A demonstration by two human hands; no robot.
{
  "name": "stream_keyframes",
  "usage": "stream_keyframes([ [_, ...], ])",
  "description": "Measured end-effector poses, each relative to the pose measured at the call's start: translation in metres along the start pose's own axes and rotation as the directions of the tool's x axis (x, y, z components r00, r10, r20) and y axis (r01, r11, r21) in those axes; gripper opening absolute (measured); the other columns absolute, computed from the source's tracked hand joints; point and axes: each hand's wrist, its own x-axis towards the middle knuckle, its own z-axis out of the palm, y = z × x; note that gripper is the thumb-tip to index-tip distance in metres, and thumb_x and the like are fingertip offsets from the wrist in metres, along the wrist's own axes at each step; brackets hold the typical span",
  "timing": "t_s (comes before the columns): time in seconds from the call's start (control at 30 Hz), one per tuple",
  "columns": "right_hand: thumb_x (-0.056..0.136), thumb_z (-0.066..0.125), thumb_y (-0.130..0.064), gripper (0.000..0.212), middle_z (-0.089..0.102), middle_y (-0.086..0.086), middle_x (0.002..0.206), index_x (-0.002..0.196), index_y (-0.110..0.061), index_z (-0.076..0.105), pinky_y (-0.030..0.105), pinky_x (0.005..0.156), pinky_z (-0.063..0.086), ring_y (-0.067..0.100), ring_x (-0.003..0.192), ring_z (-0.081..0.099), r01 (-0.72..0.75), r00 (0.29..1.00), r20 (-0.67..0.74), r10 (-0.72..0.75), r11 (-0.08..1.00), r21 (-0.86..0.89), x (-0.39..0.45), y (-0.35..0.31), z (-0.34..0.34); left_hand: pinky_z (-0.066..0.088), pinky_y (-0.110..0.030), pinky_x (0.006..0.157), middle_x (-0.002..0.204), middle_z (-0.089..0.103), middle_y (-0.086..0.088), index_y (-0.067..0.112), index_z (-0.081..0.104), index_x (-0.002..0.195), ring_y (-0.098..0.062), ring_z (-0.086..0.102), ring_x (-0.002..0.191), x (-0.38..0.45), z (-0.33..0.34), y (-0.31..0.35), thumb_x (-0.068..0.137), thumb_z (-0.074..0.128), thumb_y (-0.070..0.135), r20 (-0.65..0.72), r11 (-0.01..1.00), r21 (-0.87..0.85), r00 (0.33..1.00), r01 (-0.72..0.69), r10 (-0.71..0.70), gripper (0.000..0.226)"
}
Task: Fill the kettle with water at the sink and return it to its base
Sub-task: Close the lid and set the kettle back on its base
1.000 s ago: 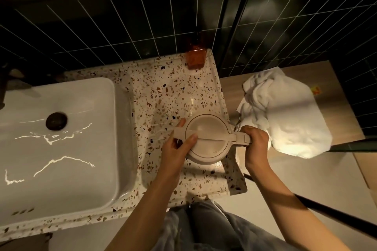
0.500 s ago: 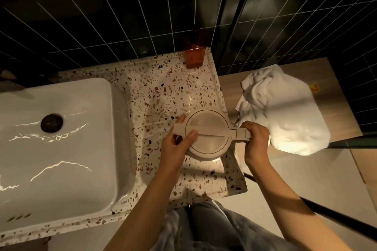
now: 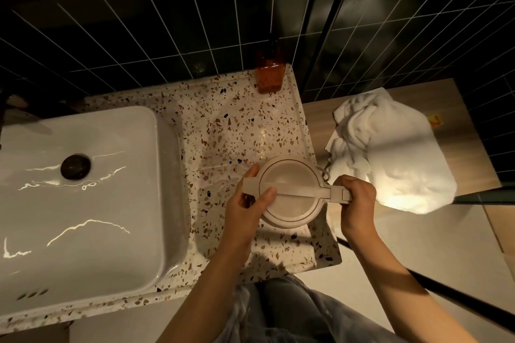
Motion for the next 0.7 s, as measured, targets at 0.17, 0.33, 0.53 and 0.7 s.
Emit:
stream_keyframes([
  [0.17,0.080,0.043,0.008,0.033,0.050,-0.010,0.039,0.057,-0.012,0.056,0.013,0.048,0.034,0.002,0.043,0.044,0.043,0.999,0.004,-0.043,0.993,-0.109,0.004,0.000,0.009,0.050,-0.007,0.078,0.128,0.064,0.011,0.024,0.051,0.139,0.009,0.064,0.105,0.004,-0.002,0.003,0.085,0.070,0.012,-0.027,0.998,-0.055,1.000,-0.004,0.003,0.058],
  [0.33,0.081,0.043,0.008,0.031,0.047,-0.012,0.038,0.057,-0.007,0.054,0.012,0.047,0.032,0.001,0.042,0.042,0.065,0.998,-0.015,-0.068,0.987,-0.145,0.008,-0.003,0.016,0.050,-0.008,0.079,0.129,0.062,0.010,0.023,0.051,0.141,0.010,0.063,0.105,0.015,-0.002,0.008,0.085,0.070,0.016,-0.024,0.999,-0.044,1.000,-0.020,0.019,0.059],
  [0.53,0.064,0.052,-0.023,0.035,0.039,0.008,0.047,0.054,0.010,0.046,0.044,0.056,0.033,0.034,0.060,0.038,0.000,0.996,-0.092,-0.001,1.000,-0.009,0.018,-0.003,0.011,0.051,-0.010,0.079,0.132,0.063,0.004,0.023,0.053,0.140,0.005,0.063,0.107,0.024,0.006,0.010,0.085,0.072,0.019,-0.001,0.999,-0.036,1.000,-0.018,0.018,0.058],
  [0.7,0.060,0.054,-0.026,0.036,0.038,-0.004,0.041,0.051,0.007,0.043,0.045,0.060,0.032,0.035,0.063,0.034,-0.053,0.988,-0.145,0.055,0.998,0.018,0.013,-0.004,0.008,0.051,-0.010,0.078,0.125,0.066,0.009,0.026,0.054,0.138,0.004,0.064,0.107,0.021,0.010,0.009,0.085,0.072,0.019,0.010,0.999,-0.047,1.000,-0.004,0.004,0.056],
])
